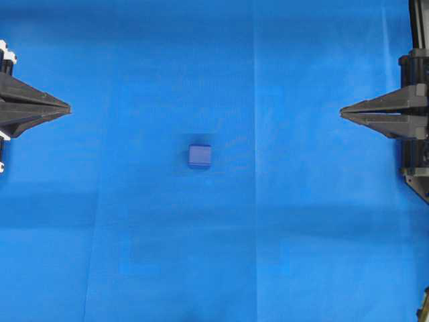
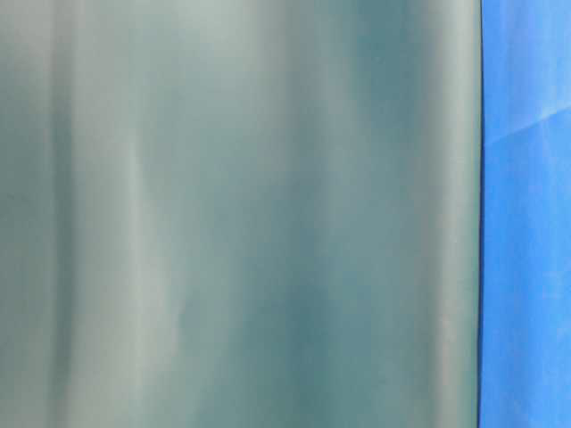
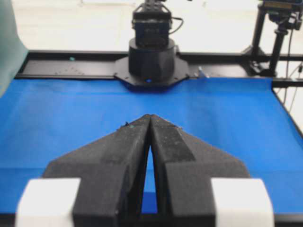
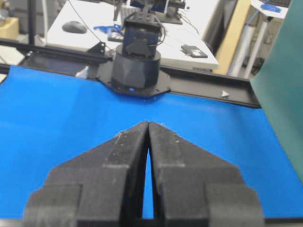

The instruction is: Handover the blue block to the right arm after grasping it with the left arm, then place it in the designated position.

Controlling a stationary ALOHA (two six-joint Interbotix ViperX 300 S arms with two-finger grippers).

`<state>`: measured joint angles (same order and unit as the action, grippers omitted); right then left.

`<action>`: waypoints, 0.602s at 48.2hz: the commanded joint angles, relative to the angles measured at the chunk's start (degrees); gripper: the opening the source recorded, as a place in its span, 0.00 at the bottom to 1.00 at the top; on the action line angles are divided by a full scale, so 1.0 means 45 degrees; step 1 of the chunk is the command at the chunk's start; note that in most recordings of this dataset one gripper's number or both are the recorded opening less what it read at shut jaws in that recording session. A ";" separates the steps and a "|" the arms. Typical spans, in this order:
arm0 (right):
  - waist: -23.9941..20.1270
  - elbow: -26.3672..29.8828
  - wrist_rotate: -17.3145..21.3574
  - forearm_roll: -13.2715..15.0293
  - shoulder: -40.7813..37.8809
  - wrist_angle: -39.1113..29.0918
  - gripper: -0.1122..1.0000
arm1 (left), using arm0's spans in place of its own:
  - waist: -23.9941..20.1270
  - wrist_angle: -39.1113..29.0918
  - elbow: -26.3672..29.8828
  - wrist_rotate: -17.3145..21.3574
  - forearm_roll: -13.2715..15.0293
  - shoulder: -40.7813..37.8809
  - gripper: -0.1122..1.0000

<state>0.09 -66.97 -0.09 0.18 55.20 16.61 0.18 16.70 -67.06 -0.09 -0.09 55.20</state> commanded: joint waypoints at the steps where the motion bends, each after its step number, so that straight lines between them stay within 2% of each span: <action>1: 0.0039 0.0215 -0.0078 0.0039 -0.0059 0.0020 0.10 | 0.0117 -0.0117 0.0254 -0.0117 0.0000 0.0000 0.10; 6: 0.0039 0.0293 -0.0078 0.0078 -0.0137 -0.0352 0.05 | 0.0117 -0.0176 0.0254 -0.0156 0.0000 0.0000 0.10; 29: 0.0078 0.0371 0.0020 0.0098 -0.0117 -0.0605 0.05 | 0.0117 -0.0156 0.0254 0.0098 -0.0039 -0.0020 0.11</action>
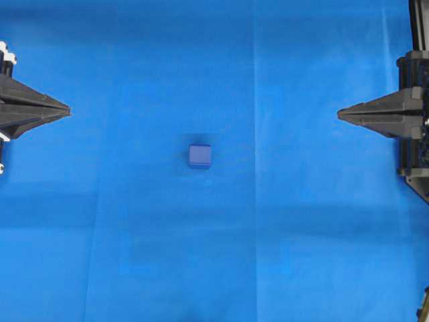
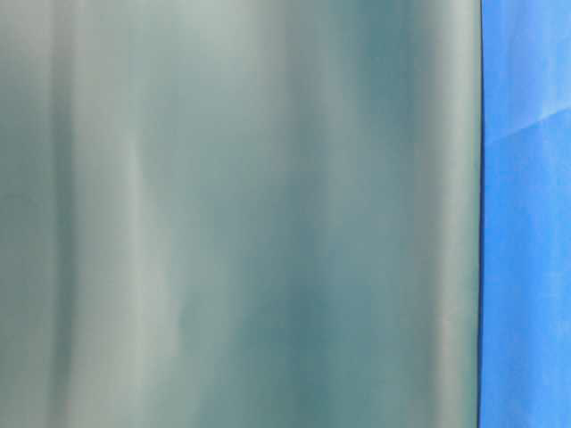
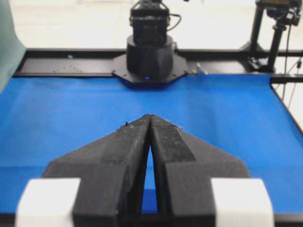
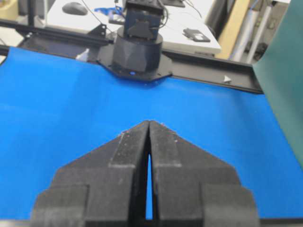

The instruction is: Handover the blue block to the right arm after grasping it with the left arm, then place it in the designated position.

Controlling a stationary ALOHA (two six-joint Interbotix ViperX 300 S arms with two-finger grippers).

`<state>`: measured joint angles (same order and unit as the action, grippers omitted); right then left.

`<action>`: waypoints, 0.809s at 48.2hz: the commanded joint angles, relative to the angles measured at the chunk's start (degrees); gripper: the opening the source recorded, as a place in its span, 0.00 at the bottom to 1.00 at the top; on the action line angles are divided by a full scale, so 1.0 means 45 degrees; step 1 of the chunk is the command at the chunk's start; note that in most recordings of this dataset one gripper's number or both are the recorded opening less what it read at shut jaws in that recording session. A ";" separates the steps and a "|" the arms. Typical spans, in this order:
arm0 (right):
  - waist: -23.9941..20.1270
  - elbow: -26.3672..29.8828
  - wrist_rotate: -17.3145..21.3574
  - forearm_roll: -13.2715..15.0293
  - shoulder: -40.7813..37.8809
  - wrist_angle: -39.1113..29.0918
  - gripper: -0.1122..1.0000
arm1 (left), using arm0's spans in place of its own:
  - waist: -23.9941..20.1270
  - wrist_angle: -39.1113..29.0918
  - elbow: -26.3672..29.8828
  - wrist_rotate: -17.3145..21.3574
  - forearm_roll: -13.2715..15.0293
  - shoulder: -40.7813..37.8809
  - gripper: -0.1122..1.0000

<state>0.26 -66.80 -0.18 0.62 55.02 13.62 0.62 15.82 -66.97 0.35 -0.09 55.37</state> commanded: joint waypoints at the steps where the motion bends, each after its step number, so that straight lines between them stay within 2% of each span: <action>1: 0.0039 0.0332 0.0059 0.0000 -0.0078 0.0059 0.06 | 0.0020 0.0059 0.0234 0.0000 -0.0039 -0.0059 0.11; 5: 0.0039 0.0332 0.0098 -0.0039 -0.0098 0.0059 0.09 | 0.0020 0.0117 0.0234 0.0000 -0.0039 -0.0039 0.15; 7: 0.0039 0.0352 0.0156 -0.0078 -0.0098 0.0059 0.13 | 0.0039 0.0117 0.0234 -0.0020 -0.0039 -0.0039 0.22; 10: 0.0039 0.0352 0.0215 -0.0156 -0.0098 0.0059 0.24 | 0.0039 0.0059 0.0234 -0.0039 -0.0039 -0.0059 0.39; 16: 0.0039 0.0391 0.0293 -0.0195 -0.0098 0.0059 0.56 | 0.0020 0.0039 0.0234 -0.0059 -0.0039 -0.0039 0.74; 19: 0.0059 0.0391 0.0293 -0.0195 -0.0098 0.0059 0.73 | 0.0020 0.0039 0.0234 -0.0059 -0.0039 -0.0039 0.87; 21: 0.0098 0.0410 0.0293 -0.0195 -0.0098 0.0059 0.83 | 0.0020 0.0039 0.0234 -0.0078 -0.0059 -0.0039 0.92; 25: 0.0156 0.0410 0.0313 -0.0195 -0.0098 0.0059 0.95 | 0.0039 0.0059 0.0234 -0.0137 -0.0039 -0.0059 0.93; 31: 0.0234 0.0410 0.0313 -0.0215 -0.0098 0.0059 0.96 | -0.0020 0.0195 0.0254 -0.0156 -0.0039 -0.0312 0.93; 39: 0.0312 0.0410 0.0313 -0.0195 -0.0117 0.0098 0.96 | -0.0098 0.0918 0.0684 -0.0234 -0.0039 -0.1523 0.93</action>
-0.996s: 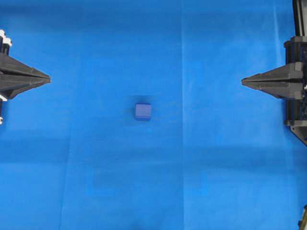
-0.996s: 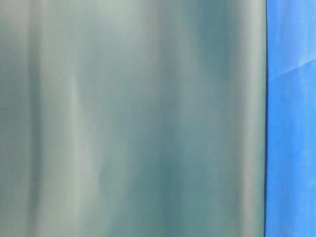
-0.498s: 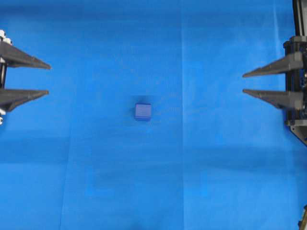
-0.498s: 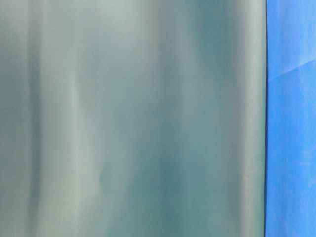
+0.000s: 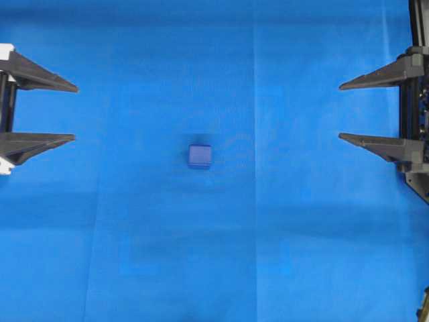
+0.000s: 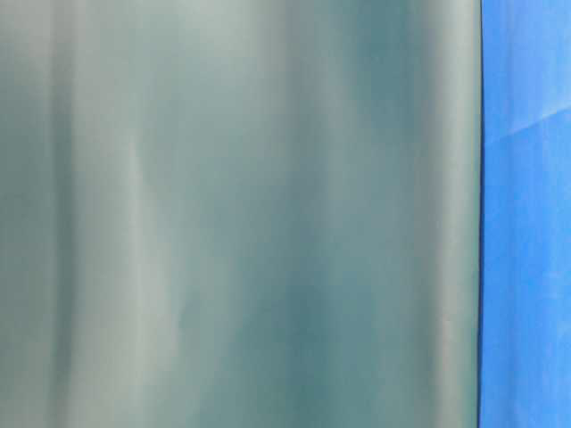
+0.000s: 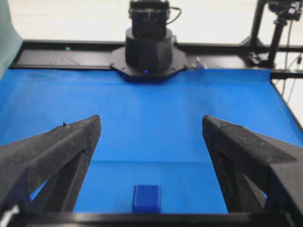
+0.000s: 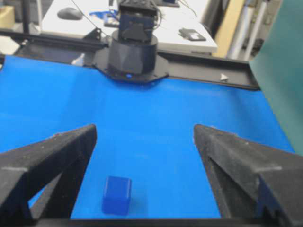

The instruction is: Handover the blue block to the right arm after grasping it with the left arm, then place it in the designated position.

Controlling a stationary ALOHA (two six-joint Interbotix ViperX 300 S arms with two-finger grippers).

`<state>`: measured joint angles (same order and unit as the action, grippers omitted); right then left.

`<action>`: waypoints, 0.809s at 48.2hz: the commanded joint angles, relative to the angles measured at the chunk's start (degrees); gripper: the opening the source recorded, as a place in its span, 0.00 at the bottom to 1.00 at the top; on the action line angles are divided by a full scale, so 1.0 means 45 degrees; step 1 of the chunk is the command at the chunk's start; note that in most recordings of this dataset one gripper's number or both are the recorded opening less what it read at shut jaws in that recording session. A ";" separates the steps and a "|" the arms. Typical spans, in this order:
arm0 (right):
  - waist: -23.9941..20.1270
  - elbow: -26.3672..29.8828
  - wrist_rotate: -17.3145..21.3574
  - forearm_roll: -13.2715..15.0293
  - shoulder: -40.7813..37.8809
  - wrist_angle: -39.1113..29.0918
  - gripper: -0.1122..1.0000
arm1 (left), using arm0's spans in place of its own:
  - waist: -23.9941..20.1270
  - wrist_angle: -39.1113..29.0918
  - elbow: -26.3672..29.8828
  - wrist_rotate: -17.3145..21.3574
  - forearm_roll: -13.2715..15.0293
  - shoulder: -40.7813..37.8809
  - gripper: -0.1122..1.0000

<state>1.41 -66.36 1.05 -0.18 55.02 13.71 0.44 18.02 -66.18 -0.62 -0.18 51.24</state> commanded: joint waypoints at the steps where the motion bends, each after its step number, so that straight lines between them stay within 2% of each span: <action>1: 0.0078 0.0313 0.0039 -0.0039 -0.0137 0.0078 0.96 | -0.0059 0.0527 0.0586 -0.0020 -0.0020 -0.0820 0.93; 16: 0.0098 0.0313 0.0039 -0.0020 -0.0215 0.0078 0.96 | -0.0059 0.1348 0.2910 0.0117 -0.0020 -0.4434 0.93; 27: 0.0098 0.0313 0.0039 -0.0039 -0.0234 0.0078 0.96 | -0.0039 0.1367 0.4902 0.0195 -0.0020 -0.6855 0.93; 39: 0.0098 0.0313 0.0039 -0.0020 -0.0254 0.0039 0.96 | -0.0059 0.0879 0.6191 0.0215 -0.0020 -0.7930 0.93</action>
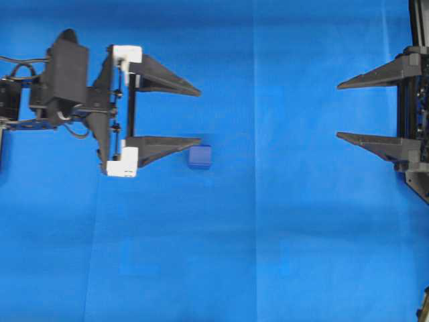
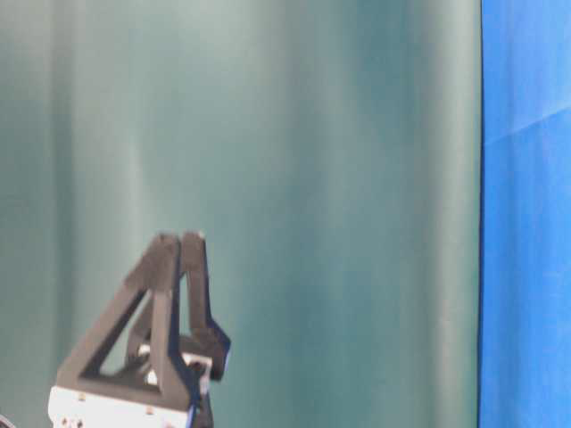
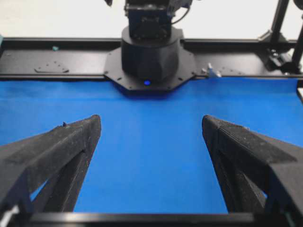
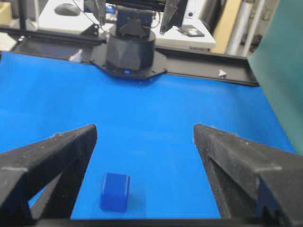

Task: Handover the blue block to the right arm after grasping it with the left arm, then place it in the designated position.
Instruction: 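Move the open left gripper over the dark-blue cube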

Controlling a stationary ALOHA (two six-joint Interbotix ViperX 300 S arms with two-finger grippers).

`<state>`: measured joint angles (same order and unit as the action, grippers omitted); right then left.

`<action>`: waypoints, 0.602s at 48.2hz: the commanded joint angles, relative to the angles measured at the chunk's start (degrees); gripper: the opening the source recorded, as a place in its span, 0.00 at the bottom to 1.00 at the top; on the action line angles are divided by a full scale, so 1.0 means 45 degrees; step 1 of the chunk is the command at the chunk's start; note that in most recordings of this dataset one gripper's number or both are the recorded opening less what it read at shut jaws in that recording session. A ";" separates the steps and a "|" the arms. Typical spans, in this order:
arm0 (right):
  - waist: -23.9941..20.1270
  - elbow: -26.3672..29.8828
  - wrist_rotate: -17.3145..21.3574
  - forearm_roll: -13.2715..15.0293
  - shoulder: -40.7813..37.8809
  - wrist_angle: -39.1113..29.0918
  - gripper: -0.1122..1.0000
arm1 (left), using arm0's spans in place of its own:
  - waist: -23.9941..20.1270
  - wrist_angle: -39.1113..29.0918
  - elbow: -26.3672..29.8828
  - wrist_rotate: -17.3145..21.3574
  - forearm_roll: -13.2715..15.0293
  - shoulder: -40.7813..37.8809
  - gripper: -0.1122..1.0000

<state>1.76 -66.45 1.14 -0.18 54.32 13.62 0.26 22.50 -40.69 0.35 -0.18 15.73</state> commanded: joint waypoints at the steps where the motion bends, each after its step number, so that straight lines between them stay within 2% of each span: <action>1: 0.0020 0.0332 0.0020 -0.0039 -0.0098 0.0059 0.96 | -0.0020 -0.0215 0.0586 0.0000 -0.0020 -0.0059 0.93; 14: 0.0020 0.0332 0.0000 -0.0020 -0.0117 0.0059 0.96 | 0.0039 -0.2617 0.1270 -0.0410 0.0000 -0.0410 0.93; 29: 0.0020 0.0352 0.0000 -0.0020 -0.0117 0.0000 0.96 | 0.0215 -0.8398 0.3633 -0.1270 0.0000 -0.1641 0.93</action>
<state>1.76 -66.36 1.14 -0.09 54.23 13.54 0.88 -9.23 -28.56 -5.19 -0.18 8.79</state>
